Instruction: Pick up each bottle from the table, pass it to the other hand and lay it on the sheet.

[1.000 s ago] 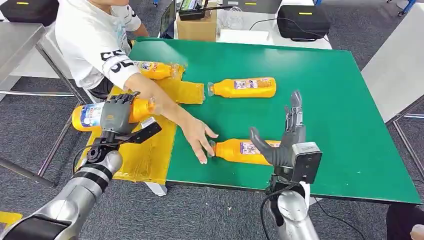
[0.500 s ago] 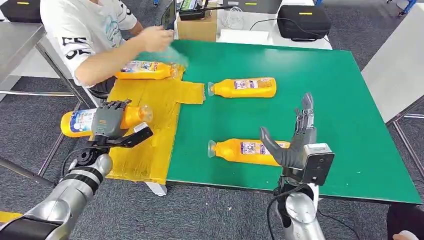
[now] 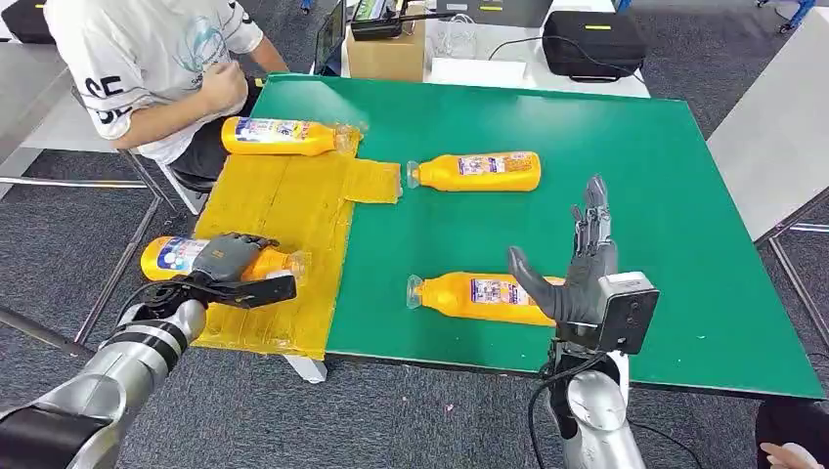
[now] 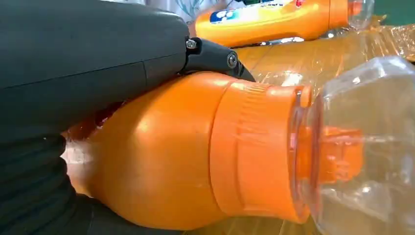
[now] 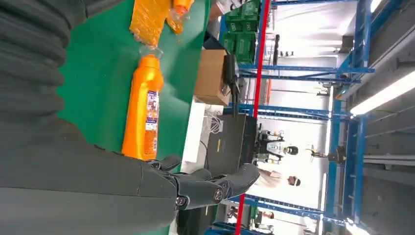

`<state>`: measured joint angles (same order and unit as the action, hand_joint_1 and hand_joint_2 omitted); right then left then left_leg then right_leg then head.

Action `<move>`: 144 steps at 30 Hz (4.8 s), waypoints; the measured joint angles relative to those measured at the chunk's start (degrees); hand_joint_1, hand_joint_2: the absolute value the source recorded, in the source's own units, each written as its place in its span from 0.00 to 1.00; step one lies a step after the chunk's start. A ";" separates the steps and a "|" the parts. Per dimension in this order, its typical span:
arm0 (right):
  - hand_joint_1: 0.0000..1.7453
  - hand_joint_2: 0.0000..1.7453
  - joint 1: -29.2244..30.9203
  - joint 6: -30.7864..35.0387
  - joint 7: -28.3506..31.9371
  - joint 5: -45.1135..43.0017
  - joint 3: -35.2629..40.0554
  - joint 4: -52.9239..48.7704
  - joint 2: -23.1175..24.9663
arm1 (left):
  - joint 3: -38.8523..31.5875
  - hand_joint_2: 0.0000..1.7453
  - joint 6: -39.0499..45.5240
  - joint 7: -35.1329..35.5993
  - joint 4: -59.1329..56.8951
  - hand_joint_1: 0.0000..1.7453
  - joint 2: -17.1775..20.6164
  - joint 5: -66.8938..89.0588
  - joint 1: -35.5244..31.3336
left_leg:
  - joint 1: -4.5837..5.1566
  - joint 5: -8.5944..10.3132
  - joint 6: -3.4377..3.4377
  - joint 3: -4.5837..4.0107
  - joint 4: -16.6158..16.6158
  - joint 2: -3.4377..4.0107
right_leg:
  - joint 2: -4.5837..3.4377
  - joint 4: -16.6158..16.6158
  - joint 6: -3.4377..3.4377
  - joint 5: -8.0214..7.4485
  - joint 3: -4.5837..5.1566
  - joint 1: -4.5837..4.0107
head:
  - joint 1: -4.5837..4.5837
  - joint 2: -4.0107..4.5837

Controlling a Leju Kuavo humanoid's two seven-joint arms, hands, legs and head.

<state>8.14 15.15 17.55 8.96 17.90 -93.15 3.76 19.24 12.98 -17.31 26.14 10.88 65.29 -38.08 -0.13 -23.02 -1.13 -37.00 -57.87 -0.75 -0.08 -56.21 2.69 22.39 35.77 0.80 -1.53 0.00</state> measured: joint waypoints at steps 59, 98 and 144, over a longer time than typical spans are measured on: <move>0.00 1.00 15.23 -12.65 -21.55 32.19 9.14 34.88 -8.33 | -15.39 1.00 -17.16 -9.95 27.80 0.00 -13.60 -69.35 13.23 | 0.04 0.00 -0.01 0.00 -0.01 -0.14 | 0.04 0.01 0.01 -0.01 -0.03 0.03 | 0.00 0.00; 1.00 1.00 28.07 -22.40 -24.26 18.10 27.32 37.24 -24.42 | -15.91 1.00 -17.14 -11.50 19.38 0.00 -15.21 -71.59 11.37 | 0.03 0.00 -0.07 0.24 -0.02 -0.15 | 0.09 0.13 0.07 -0.04 -0.37 0.00 | -0.04 0.00; 1.00 1.00 20.38 2.23 -4.30 24.08 17.31 41.18 5.44 | 0.00 1.00 -20.70 1.64 33.68 0.00 -18.88 -86.77 12.13 | 0.01 0.00 -0.06 0.06 -0.01 -0.17 | 0.10 0.12 0.05 -0.02 -0.19 0.00 | -0.02 0.00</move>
<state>28.51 17.38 13.25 33.05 35.21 -51.98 9.20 19.23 -7.72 -15.67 59.82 -8.00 -21.49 -25.95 -0.12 -23.03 -1.18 -36.94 -57.88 -0.92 0.02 -56.10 2.74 22.37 35.58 0.80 -1.55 0.00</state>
